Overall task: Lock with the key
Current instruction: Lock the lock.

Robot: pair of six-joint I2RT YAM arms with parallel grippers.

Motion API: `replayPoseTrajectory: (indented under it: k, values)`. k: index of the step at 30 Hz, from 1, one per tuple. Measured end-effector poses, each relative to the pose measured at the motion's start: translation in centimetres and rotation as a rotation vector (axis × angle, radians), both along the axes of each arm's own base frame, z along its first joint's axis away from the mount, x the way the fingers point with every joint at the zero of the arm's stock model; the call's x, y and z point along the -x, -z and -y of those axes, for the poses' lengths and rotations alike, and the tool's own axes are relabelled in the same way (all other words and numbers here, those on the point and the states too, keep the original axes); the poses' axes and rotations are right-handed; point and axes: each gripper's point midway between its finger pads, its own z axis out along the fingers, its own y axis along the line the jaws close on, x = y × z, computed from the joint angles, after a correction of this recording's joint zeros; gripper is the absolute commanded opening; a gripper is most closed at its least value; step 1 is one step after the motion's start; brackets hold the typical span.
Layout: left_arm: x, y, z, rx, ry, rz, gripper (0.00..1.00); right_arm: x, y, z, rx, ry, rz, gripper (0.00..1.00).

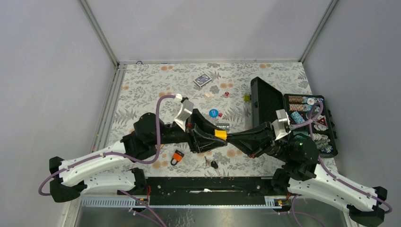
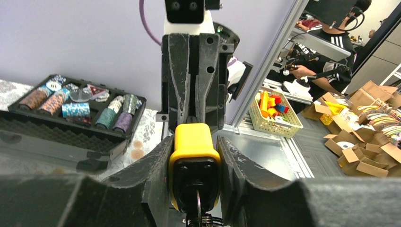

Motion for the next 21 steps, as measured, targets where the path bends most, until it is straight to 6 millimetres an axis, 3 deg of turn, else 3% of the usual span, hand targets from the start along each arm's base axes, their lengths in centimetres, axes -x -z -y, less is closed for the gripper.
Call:
replayPoseTrajectory:
  k: [2, 5, 13, 18, 21]
  values:
    - [0.1, 0.8, 0.2, -0.018, 0.001, -0.008, 0.00, 0.1, 0.4, 0.4, 0.018, 0.013, -0.010, 0.21]
    - [0.0, 1.9, 0.5, -0.042, -0.006, -0.020, 0.00, -0.1, 1.8, 0.8, 0.072, 0.035, -0.042, 0.30]
    - [-0.4, 4.8, 0.8, -0.120, -0.026, -0.048, 0.00, -0.4, 5.1, 1.6, 0.207, 0.078, -0.110, 0.38]
    - [0.2, 5.7, 1.0, -0.145, -0.010, -0.056, 0.00, -0.4, 5.2, 2.5, 0.227, 0.101, -0.121, 0.44]
    - [0.3, 6.1, 1.0, -0.157, -0.007, -0.059, 0.00, -0.2, 4.3, 3.2, 0.209, 0.113, -0.111, 0.47]
